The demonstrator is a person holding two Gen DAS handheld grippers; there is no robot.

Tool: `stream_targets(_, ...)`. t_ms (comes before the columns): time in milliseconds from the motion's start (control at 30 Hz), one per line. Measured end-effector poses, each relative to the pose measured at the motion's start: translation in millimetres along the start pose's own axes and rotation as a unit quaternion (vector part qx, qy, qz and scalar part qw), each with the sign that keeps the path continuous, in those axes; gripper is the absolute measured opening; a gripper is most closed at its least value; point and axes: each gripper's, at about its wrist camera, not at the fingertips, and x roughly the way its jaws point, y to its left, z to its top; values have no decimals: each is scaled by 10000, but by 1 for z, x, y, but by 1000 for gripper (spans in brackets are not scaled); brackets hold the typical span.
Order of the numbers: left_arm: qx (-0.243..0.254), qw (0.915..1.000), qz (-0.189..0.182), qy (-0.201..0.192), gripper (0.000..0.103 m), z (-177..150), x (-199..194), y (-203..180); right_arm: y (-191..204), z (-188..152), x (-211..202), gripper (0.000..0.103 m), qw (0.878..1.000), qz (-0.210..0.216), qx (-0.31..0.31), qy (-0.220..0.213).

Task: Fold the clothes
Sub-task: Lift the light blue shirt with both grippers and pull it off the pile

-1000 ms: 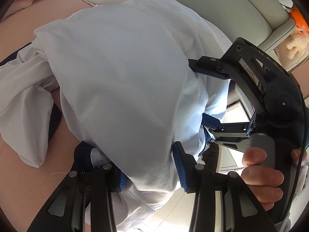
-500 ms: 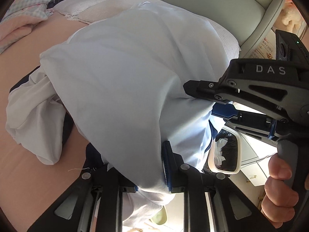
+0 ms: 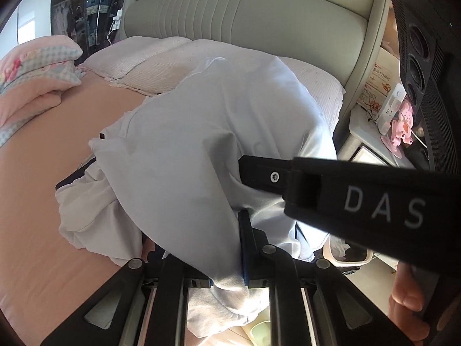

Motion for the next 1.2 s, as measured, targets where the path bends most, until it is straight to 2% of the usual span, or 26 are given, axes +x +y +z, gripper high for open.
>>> stream_targets(133, -228, 9996, -92, -101, 10, 3, -9, 15, 14, -1, -3, 15, 9994, 317, -111, -98)
stream_targets(300, -354, 9987, -40, -364, 10, 5, -29, 16, 32, -2, -6, 15, 9980, 480, -310, -261)
stream_targets(533, -547, 9957, 26, -748, 10, 10, -53, 29, 68, -3, -15, 15, 9926, 577, -933, -525)
stream_targets(700, -522, 9927, 309, -1042, 10, 17, -76, 36, 92, -2, -26, 15, 9867, 811, -1217, -716)
stream_targets(900, -590, 9852, 681, -1457, 10, 22, -108, 44, 130, -2, -45, 15, 9759, 1031, -1643, -1004)
stream_targets(1200, -1040, 9712, 1209, -1768, 10, 6, -157, 86, 193, -13, -47, 16, 9573, 1709, -2142, -922)
